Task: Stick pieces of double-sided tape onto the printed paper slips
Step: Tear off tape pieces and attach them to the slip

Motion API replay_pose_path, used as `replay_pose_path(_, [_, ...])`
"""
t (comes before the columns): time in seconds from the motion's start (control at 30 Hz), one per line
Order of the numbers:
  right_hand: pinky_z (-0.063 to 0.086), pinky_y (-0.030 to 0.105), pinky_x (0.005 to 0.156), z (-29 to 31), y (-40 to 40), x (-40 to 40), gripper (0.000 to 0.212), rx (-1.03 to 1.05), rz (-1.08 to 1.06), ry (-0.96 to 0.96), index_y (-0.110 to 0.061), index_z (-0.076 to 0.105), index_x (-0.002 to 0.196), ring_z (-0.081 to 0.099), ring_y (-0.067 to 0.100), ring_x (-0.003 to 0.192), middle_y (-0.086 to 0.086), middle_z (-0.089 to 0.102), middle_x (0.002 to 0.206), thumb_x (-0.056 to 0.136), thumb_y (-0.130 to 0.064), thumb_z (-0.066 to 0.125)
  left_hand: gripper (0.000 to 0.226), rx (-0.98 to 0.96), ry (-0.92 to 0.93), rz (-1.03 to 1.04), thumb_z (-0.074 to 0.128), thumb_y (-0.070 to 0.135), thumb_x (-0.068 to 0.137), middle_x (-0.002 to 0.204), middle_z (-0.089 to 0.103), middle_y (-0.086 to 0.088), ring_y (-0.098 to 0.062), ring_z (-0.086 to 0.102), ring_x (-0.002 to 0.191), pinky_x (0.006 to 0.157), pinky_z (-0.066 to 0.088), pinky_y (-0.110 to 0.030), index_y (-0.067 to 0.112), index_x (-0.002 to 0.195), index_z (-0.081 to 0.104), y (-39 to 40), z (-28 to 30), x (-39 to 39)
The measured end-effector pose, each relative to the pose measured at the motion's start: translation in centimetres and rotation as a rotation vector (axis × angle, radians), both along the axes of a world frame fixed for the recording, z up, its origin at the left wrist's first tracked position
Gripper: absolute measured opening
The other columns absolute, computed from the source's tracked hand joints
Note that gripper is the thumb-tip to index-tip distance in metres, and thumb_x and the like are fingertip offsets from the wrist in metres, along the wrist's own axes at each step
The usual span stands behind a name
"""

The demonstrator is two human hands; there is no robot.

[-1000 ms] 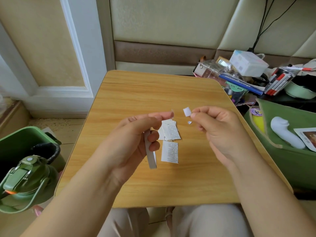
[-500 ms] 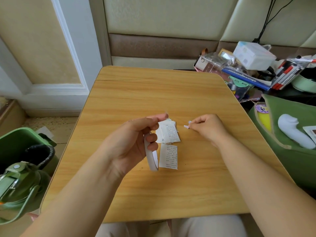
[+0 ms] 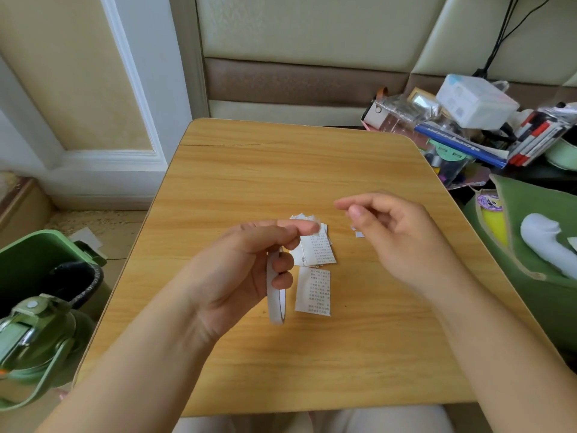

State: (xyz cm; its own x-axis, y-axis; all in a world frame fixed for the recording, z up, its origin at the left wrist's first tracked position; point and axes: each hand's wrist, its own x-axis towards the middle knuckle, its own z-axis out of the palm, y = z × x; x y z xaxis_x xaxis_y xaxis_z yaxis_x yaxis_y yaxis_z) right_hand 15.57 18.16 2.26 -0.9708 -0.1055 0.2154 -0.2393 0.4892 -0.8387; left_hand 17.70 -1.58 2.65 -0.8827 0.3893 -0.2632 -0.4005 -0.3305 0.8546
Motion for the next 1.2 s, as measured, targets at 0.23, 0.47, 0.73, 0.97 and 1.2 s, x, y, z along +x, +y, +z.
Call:
replay_pose_path(0.23, [0.051, 0.044, 0.085, 3.2, -1.2, 3.2, 0.018, 0.011, 0.244, -0.02, -0.033, 0.07, 0.094, 0.064, 0.018, 0.089, -0.01, 0.071, 0.096, 0.089, -0.038, 0.054, 0.016, -0.101, 0.121, -0.048, 0.062, 0.007, 0.072, 0.066, 0.052, 0.005, -0.008, 0.038, 0.052, 0.049, 0.033, -0.021, 0.01, 0.078, 0.076, -0.4, 1.4, 1.5])
replay_pose_path(0.47, [0.051, 0.055, 0.08, 4.1, -1.4, 4.3, 0.022, 0.023, 0.263, 0.025, -0.029, 0.071, 0.092, 0.065, 0.029, 0.087, -0.003, 0.073, 0.09, 0.085, -0.044, 0.056, 0.02, -0.164, 0.175, -0.035, 0.058, 0.013, 0.076, 0.064, 0.056, 0.01, -0.009, 0.037, 0.054, 0.053, 0.031, -0.023, 0.011, 0.081, 0.077, -0.5, 2.4, 2.8])
replay_pose_path(0.73, [0.048, 0.038, 0.067, 5.0, -1.6, 5.4, 0.005, 0.015, 0.206, 0.087, -0.03, 0.071, 0.08, 0.056, 0.014, 0.07, -0.014, 0.071, 0.077, 0.077, -0.029, 0.067, 0.022, -0.215, 0.174, -0.043, 0.059, 0.019, 0.072, 0.063, 0.055, 0.01, -0.008, 0.039, 0.053, 0.049, 0.035, -0.021, 0.011, 0.081, 0.077, -0.4, 3.1, 3.4])
replay_pose_path(0.97, [0.043, 0.035, 0.067, 4.1, -1.3, 5.4, 0.005, -0.015, 0.169, 0.087, -0.026, 0.072, 0.077, 0.051, 0.012, 0.069, -0.003, 0.068, 0.076, 0.075, -0.027, 0.067, 0.026, -0.309, 0.155, 0.0, 0.053, 0.01, 0.089, 0.067, 0.054, 0.006, -0.012, 0.038, 0.059, 0.053, 0.033, -0.024, 0.006, 0.081, 0.077, 0.0, 3.4, 3.6])
replay_pose_path(1.2, [0.046, 0.034, 0.074, 3.1, -0.4, 5.3, 0.008, -0.214, 0.227, -0.127, -0.022, 0.075, 0.078, 0.054, 0.022, 0.076, 0.008, 0.071, 0.08, 0.073, -0.025, 0.07, 0.027, -0.376, 0.131, 0.002, 0.051, 0.014, 0.09, 0.068, 0.054, 0.005, -0.013, 0.038, 0.061, 0.057, 0.033, -0.027, 0.007, 0.083, 0.077, 0.5, 3.2, 3.5])
